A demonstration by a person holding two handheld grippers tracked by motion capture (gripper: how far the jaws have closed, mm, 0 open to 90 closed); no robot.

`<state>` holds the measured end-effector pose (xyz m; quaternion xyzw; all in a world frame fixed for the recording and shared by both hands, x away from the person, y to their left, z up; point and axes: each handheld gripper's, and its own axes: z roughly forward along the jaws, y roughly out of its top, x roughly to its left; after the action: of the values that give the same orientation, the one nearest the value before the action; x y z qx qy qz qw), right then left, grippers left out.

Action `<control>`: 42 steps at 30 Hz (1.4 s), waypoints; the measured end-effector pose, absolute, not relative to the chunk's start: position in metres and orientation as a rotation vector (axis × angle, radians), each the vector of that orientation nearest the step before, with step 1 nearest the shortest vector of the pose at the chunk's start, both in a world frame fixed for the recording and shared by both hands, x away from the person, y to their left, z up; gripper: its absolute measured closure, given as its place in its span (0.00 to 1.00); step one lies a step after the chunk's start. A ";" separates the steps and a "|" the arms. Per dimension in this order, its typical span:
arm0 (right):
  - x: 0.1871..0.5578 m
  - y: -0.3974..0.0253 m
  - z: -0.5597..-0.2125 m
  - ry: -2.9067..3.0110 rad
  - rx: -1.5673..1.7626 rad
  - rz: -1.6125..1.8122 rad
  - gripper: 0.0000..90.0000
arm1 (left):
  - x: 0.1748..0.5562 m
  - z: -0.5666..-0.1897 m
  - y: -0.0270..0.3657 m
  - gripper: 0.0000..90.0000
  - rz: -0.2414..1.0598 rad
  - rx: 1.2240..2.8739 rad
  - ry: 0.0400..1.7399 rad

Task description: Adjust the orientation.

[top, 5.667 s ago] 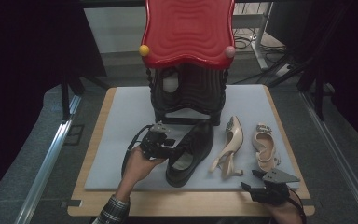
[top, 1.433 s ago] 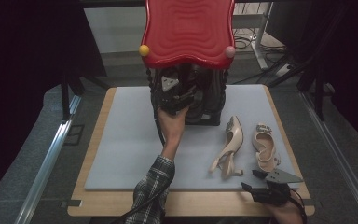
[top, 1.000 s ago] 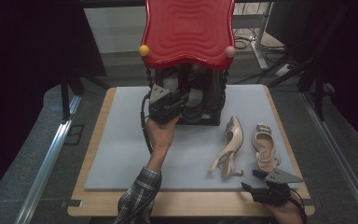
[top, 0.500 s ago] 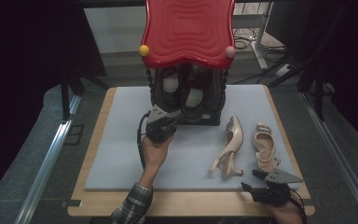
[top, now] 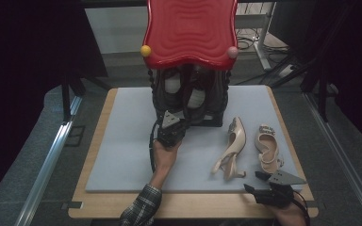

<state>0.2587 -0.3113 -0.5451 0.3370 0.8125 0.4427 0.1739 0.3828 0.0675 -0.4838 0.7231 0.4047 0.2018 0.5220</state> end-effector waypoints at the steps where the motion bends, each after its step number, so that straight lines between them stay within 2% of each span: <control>1: 0.259 -0.311 -0.545 2.304 0.955 1.254 0.33 | 0.383 -0.484 0.067 1.00 0.487 1.725 0.971; 11: 0.259 -0.311 -0.545 2.302 0.957 1.257 0.33 | 0.393 -0.475 0.057 1.00 0.506 1.687 0.972; 33: 0.259 -0.311 -0.545 2.306 0.961 1.264 0.32 | 0.440 -0.457 0.012 1.00 0.497 1.782 1.013; 42: 0.259 -0.311 -0.545 2.307 0.959 1.265 0.32 | 0.430 -0.460 0.013 0.99 0.479 1.765 0.978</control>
<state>0.2588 -0.3113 -0.5452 0.3374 0.8119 0.4451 0.1699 0.4298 0.0129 -0.4595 0.7327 0.4058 0.1988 0.5089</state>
